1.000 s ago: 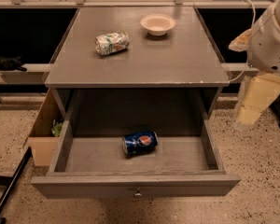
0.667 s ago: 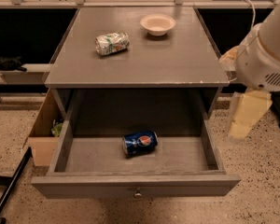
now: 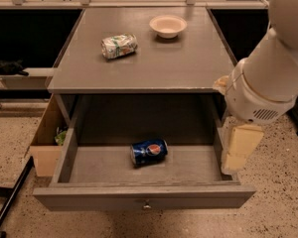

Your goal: Pick pepsi can from top drawer and place on counter

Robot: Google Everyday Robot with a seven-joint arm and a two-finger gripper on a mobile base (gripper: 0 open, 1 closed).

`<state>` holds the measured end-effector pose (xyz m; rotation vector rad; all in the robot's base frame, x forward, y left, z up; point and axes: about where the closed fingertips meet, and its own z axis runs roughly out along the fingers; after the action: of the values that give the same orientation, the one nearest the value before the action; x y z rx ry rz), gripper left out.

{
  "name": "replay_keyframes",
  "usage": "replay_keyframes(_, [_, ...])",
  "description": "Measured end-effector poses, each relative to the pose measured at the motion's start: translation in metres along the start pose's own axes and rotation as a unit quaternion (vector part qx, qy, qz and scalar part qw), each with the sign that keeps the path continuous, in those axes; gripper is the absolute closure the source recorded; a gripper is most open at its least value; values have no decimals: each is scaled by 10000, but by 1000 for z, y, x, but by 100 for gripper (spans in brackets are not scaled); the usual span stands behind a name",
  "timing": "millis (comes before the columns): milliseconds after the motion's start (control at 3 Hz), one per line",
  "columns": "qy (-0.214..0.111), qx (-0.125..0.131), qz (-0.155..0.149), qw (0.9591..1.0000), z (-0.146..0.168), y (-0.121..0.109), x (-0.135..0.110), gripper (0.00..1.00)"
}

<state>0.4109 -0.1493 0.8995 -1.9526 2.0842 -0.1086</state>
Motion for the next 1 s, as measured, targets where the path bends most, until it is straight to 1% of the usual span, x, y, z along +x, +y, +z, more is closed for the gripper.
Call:
replay_keyframes(333, [8,120,-190,9997,-7,5,-5,0])
replay_keyframes(667, [131,-80,-324,9994,19,-4,-18,0])
replay_keyframes(1000, [225,-257,-280,9990,44,-11,-22,0])
